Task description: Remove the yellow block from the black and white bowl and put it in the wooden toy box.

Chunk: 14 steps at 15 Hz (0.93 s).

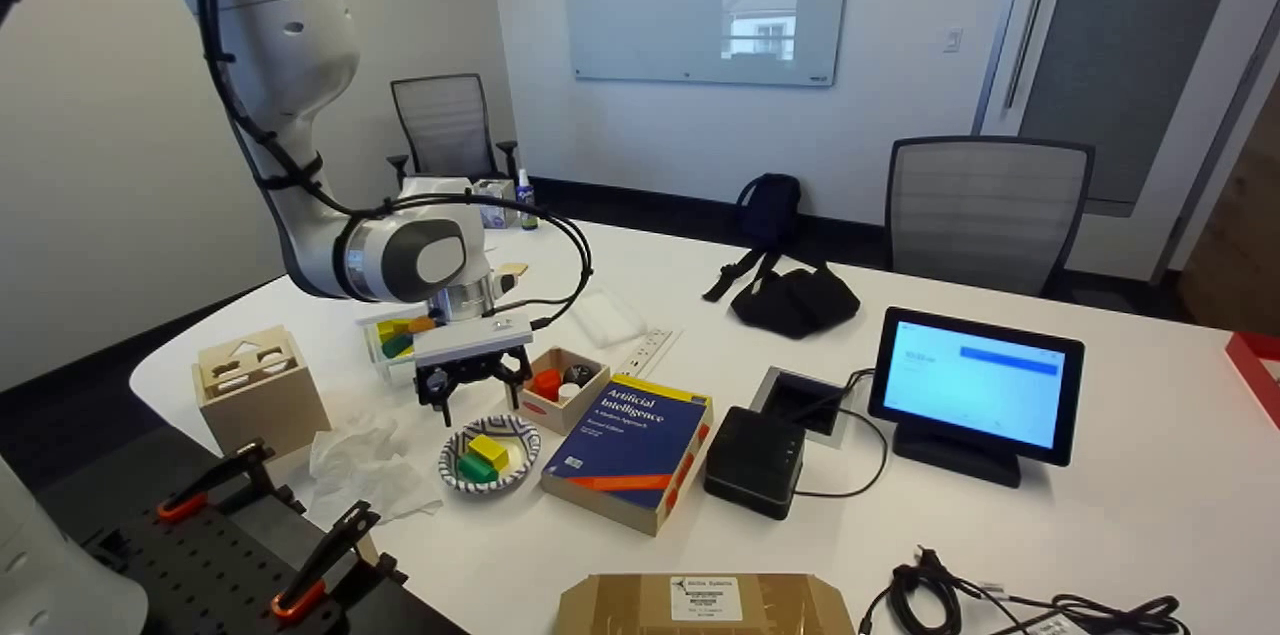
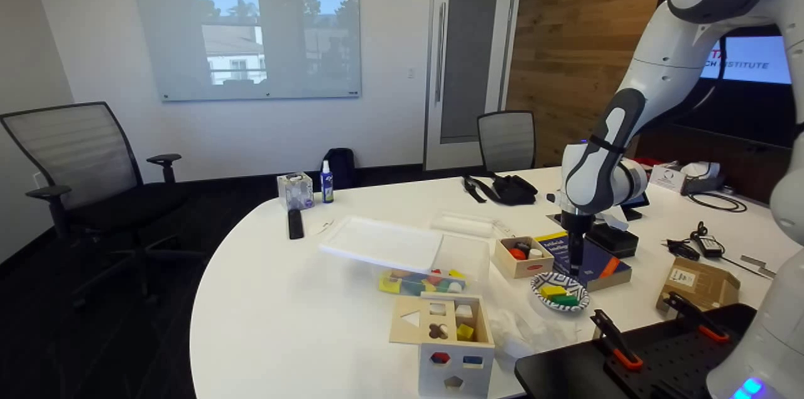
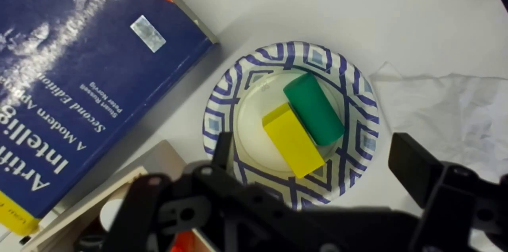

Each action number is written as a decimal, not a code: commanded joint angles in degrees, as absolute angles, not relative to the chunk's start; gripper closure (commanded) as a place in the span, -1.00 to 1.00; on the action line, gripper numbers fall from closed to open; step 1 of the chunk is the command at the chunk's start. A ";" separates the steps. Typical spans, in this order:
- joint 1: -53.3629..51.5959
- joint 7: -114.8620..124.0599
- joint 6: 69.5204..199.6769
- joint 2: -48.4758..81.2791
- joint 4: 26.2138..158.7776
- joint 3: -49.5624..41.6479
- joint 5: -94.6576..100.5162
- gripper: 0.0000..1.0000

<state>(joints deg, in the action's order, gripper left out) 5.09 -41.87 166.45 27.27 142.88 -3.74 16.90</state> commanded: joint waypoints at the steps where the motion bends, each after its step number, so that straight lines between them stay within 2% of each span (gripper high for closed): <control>1: 6.15 -40.90 166.14 27.23 142.73 -2.94 18.24 -1.00; 14: 1.27 -36.49 167.01 40.53 133.38 -3.83 22.10 -1.00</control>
<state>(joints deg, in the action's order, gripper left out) 1.85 -38.66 166.44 38.24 135.65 -3.55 20.22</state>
